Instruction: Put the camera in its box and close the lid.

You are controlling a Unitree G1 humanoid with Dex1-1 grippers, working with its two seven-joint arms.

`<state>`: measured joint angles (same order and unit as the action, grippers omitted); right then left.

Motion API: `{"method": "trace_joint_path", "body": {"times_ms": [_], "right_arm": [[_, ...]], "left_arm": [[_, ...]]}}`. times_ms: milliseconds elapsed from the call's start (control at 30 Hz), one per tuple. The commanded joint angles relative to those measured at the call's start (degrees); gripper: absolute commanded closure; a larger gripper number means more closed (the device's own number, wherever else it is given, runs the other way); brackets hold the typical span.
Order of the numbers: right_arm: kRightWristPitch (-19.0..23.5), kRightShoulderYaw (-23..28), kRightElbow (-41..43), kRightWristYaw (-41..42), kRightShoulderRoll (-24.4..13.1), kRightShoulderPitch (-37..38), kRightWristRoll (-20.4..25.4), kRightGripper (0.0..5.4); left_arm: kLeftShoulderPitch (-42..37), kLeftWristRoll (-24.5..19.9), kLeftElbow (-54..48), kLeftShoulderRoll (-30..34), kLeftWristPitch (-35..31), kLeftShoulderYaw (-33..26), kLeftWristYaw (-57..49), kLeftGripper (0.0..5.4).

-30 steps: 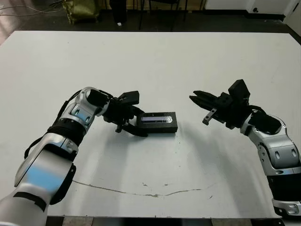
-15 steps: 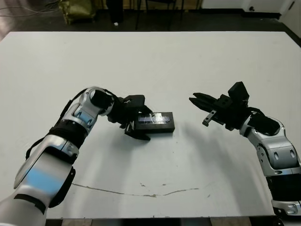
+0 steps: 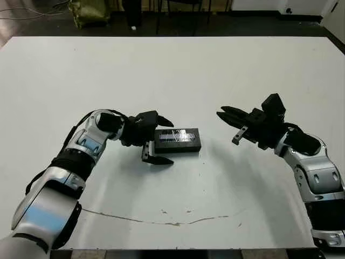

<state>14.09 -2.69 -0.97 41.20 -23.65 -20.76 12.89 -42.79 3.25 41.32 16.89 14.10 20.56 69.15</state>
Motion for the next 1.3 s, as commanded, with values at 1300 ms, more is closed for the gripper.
{"method": "trace_joint_path", "body": {"times_ms": [1300], "right_arm": [[-0.02,-0.51,-1.00,-0.04,0.31,0.55,-0.04,5.40]], "left_arm": [[28.05,-6.89,-36.85,-9.79,-9.45,-12.35,-42.18,1.87]]}}
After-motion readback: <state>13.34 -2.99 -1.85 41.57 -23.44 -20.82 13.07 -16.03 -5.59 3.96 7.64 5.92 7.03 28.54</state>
